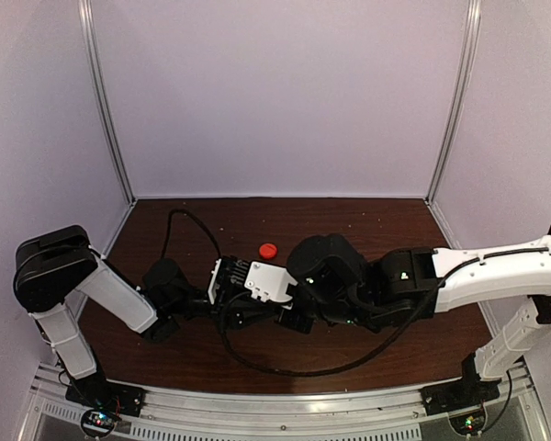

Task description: Insert the wireless bluetooth earbuds into the charging case

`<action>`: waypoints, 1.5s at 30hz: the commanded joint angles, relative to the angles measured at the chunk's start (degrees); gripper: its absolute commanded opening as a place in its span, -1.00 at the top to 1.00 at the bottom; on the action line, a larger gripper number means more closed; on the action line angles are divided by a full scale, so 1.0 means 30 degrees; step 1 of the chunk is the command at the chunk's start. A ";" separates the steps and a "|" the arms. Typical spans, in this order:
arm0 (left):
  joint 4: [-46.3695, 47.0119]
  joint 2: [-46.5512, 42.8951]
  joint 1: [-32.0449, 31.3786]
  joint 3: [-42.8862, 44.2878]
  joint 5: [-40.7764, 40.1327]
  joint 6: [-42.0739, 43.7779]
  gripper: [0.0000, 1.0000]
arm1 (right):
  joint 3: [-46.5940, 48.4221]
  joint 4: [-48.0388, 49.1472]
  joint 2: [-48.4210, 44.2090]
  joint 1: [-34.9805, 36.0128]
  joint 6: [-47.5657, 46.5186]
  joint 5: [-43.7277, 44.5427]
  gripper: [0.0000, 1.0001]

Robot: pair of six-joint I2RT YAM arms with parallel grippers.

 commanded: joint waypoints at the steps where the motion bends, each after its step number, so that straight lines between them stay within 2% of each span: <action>1: 0.1704 -0.0025 0.0011 0.0262 0.0083 0.0113 1.00 | 0.0303 -0.0724 0.0337 0.0012 0.0007 -0.0753 0.39; 3: 0.1697 0.0003 0.0008 0.0265 0.0084 0.0142 1.00 | 0.0331 -0.0709 0.0279 0.0005 0.0014 -0.1013 0.32; 8: 0.1743 0.0004 0.0007 0.0251 0.0136 0.0144 1.00 | 0.0145 -0.0413 -0.0071 0.0019 -0.0100 -0.1471 0.29; 12: 0.1793 0.0003 0.0007 0.0258 0.0140 0.0114 1.00 | 0.0072 -0.0558 -0.0188 0.0012 -0.0270 -0.2087 0.47; 21: 0.1756 -0.0004 0.0008 0.0346 0.0172 0.0085 1.00 | -0.0334 -0.0939 -0.1000 0.0014 -0.0670 -0.3034 0.49; 30: 0.1829 0.0034 0.0007 0.0344 -0.0004 0.0064 1.00 | -0.0937 0.0282 -0.1740 0.0012 -0.0317 -0.1607 0.34; 35: 0.2198 0.0059 0.0037 0.0346 -0.0011 -0.0270 1.00 | -0.1280 0.0585 -0.2171 0.0012 -0.0400 -0.1648 0.29; 40: 0.2426 0.0161 0.0044 0.0388 0.0188 -0.0398 1.00 | -0.1836 0.0660 -0.2402 -0.0014 -0.0676 -0.1398 0.13; 45: 0.2532 0.0286 0.0037 0.0547 0.0452 -0.0502 1.00 | -0.2070 0.1141 -0.2439 -0.0076 -0.0940 -0.1450 0.07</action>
